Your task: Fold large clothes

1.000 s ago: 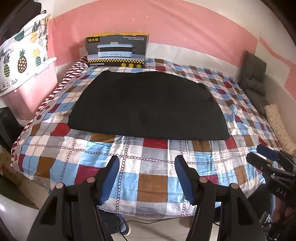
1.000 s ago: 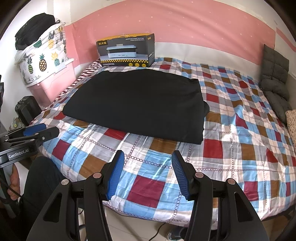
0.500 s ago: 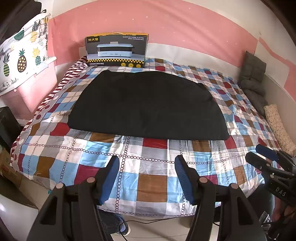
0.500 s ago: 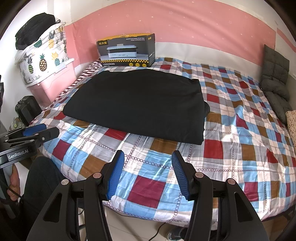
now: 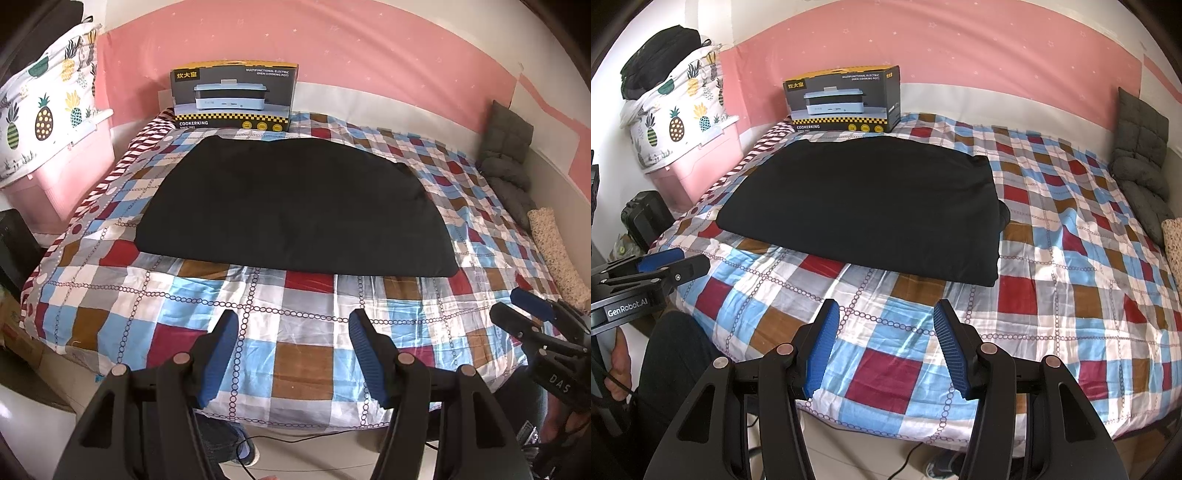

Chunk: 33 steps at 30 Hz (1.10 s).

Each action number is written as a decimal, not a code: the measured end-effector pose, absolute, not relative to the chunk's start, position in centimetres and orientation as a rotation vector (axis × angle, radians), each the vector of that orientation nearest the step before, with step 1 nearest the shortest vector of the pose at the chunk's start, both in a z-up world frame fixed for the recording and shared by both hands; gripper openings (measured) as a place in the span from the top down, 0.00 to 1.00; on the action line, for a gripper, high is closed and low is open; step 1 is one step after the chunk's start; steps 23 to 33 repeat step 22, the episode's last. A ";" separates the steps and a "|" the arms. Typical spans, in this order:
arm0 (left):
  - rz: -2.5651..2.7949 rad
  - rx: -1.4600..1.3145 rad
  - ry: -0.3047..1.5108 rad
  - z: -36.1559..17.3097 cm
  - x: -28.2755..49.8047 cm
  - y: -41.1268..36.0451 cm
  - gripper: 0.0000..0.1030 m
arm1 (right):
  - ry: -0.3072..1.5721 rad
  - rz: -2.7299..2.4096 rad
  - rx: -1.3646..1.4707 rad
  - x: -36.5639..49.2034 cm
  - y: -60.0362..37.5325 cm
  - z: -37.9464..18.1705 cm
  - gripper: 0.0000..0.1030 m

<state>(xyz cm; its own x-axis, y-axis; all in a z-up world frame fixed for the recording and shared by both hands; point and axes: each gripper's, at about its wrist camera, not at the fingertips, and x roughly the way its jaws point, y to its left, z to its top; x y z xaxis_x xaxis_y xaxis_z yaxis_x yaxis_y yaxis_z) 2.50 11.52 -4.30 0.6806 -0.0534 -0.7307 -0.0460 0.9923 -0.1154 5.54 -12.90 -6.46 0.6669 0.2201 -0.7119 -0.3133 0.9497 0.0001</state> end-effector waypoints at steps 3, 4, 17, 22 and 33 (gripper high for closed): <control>-0.004 -0.127 0.821 -4.2 2.4 11.3 0.38 | 0.785 0.301 -0.126 5.6 -13.0 -6.5 0.48; -0.002 -0.123 0.822 -4.2 2.4 11.2 0.38 | 0.785 0.301 -0.126 5.6 -12.9 -6.5 0.48; -0.013 -0.127 0.840 -4.4 2.5 10.8 0.37 | 0.785 0.300 -0.125 5.6 -12.9 -6.5 0.48; -0.007 -0.123 0.844 -4.4 2.6 10.8 0.37 | 0.785 0.303 -0.127 5.6 -13.0 -6.5 0.48; -0.007 -0.123 0.844 -4.4 2.6 10.8 0.37 | 0.785 0.303 -0.127 5.6 -13.0 -6.5 0.48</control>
